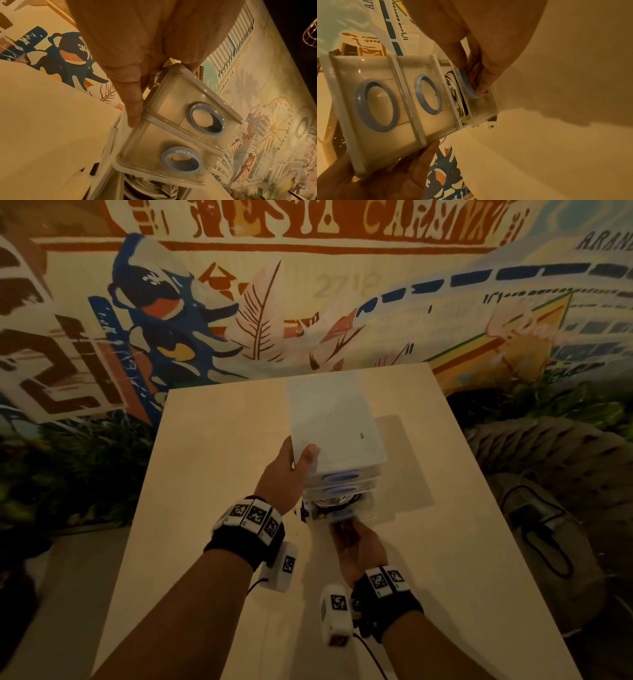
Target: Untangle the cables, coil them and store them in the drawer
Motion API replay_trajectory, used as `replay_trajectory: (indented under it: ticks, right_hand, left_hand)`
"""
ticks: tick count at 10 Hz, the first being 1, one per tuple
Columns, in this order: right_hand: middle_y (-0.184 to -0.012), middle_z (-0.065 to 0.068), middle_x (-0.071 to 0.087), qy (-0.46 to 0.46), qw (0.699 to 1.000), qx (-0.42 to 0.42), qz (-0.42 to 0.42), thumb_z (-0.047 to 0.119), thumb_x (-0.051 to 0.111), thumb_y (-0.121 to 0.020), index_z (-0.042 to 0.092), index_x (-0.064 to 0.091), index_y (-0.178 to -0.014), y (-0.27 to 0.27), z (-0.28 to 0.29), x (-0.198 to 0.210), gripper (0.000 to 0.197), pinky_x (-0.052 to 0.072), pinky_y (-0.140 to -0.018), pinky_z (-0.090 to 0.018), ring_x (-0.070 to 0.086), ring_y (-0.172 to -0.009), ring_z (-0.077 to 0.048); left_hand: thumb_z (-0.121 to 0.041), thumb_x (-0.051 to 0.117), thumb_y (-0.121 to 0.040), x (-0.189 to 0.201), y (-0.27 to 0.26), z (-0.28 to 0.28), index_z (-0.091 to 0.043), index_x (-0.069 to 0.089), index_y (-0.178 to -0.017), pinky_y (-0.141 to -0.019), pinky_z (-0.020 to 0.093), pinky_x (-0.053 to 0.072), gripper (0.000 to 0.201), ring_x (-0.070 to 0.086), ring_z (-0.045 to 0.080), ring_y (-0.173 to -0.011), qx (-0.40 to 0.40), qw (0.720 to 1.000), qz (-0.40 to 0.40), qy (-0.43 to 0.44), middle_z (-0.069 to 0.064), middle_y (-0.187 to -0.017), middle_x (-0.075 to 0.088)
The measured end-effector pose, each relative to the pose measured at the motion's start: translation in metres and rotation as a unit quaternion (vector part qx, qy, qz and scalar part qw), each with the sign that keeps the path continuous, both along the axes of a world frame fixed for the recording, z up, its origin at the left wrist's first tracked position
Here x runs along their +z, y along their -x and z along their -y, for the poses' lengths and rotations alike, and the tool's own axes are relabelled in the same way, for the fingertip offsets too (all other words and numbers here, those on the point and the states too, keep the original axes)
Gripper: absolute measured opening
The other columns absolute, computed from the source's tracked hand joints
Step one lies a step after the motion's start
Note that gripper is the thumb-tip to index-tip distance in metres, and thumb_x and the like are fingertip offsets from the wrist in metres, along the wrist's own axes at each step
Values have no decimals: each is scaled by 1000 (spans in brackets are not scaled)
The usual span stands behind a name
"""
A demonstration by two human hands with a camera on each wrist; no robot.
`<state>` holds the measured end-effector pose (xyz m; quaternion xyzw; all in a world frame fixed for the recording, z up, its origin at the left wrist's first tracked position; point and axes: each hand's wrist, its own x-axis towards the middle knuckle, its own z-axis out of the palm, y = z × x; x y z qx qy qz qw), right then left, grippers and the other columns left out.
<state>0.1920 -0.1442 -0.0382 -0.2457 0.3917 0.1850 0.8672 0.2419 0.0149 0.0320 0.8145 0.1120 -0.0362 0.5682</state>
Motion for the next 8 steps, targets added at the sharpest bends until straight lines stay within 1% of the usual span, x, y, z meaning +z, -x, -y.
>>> replay_trajectory:
  ticks: [1,2,3,5,6,7,8]
  right_hand:
    - [-91,-15,76,11,1000,-1,5,11,49,-103,2,65,-119,-7,-5,-2,24,60,-63,-34,73,-82,-28]
    - [-123,-21,67,15,1000,-11,3,10,53,-101,2,59,-132,-17,-9,-9,33,57,-85,-38,67,-101,-31]
    - [-128,-22,64,18,1000,-12,-2,12,54,-101,1,60,-131,-29,-13,-12,32,59,-84,-38,68,-101,-31]
    - [-109,-18,68,12,1000,24,15,10,49,-103,4,63,-121,-42,-11,-11,23,60,-75,-38,67,-95,-32]
    - [-105,-19,68,39,997,62,15,8,52,-101,0,62,-121,-38,-4,-8,23,60,-75,-40,66,-94,-34]
    - [-115,-25,66,72,991,116,15,0,56,-97,-7,62,-120,-32,12,-6,25,57,-84,-44,64,-97,-39]
    - [-109,-23,68,134,965,225,-2,5,57,-98,-7,66,-112,-15,47,-1,20,55,-86,-45,64,-97,-40]
  left_hand:
    - [-85,41,-82,0,1,0,-47,40,-141,-97,49,54,70,62,13,-116,-6,1000,4,-4,-17,-130,62]
    - [-82,40,-85,1,0,1,-45,41,-142,-95,49,55,67,63,14,-114,-3,1000,10,-13,-16,-128,63]
    - [-72,42,-92,1,-1,2,-43,42,-142,-94,49,55,57,64,15,-110,4,1000,11,-24,-13,-126,64]
    - [-86,42,-82,-4,0,0,-46,40,-142,-98,50,53,72,62,15,-117,11,1000,0,0,-15,-131,62]
    - [-83,42,-84,2,3,3,-49,40,-142,-98,48,53,68,62,12,-116,10,1000,-12,1,-18,-130,62]
    - [-86,43,-81,6,7,3,-51,42,-141,-104,49,49,70,59,12,-124,15,999,-15,35,-20,-136,60]
    - [-93,30,-77,6,20,-2,-39,22,-157,-113,53,39,96,42,22,-141,51,997,-40,35,-8,-160,35]
